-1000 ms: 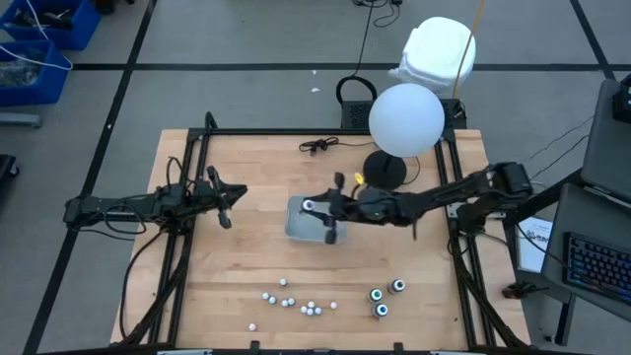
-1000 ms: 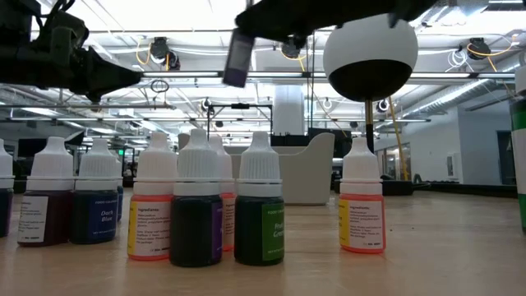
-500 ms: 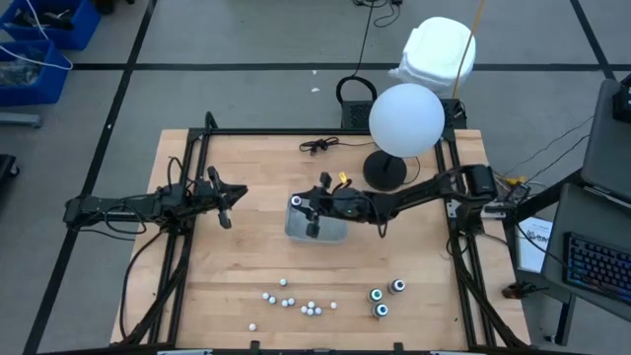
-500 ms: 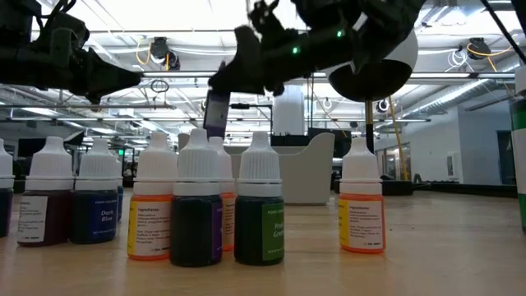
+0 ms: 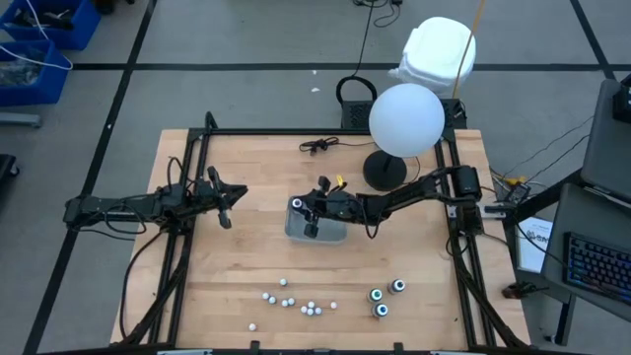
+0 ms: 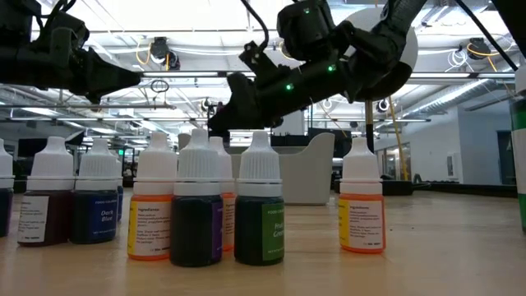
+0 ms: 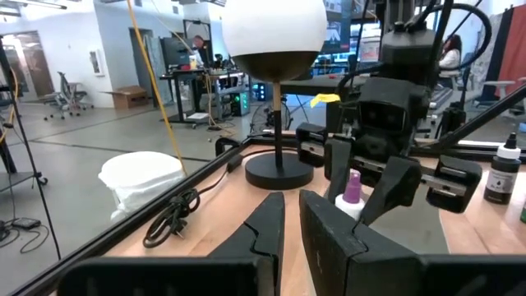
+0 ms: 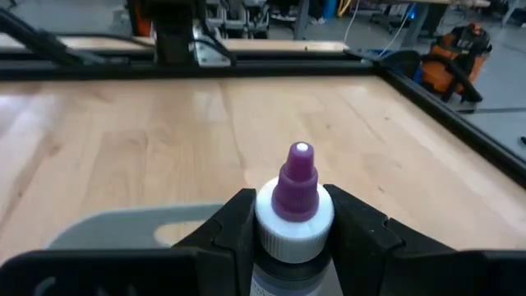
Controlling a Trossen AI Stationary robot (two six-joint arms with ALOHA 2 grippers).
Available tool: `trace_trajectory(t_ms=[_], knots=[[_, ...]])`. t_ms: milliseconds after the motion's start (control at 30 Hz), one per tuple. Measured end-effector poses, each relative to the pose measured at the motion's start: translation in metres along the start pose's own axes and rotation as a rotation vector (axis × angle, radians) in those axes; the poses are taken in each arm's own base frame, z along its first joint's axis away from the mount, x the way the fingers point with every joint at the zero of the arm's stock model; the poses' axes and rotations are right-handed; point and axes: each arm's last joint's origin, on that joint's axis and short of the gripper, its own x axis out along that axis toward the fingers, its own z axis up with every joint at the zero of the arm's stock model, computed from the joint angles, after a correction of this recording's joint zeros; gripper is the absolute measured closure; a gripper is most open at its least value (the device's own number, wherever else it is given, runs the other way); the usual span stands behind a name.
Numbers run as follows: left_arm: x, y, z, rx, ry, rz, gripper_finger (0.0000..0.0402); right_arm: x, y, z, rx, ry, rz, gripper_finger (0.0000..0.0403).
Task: Pick & Place food coloring
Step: Put the large violet food coloring bottle into the gray bin
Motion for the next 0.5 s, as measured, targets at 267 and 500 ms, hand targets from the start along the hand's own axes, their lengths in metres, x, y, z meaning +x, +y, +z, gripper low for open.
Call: trace_trajectory(t_ms=[267,500], knots=[[0.0000,0.0000,0.0000,0.000,0.000,0.000,0.0355,0.0011,-0.0038,-0.0007,0.030,0.010,0.036,0.0291],[0.0000,0.0000,0.0001,0.004,-0.001,0.000,0.0355,0.0010,-0.0030,-0.0018,0.020,0.021,0.054,0.0287]])
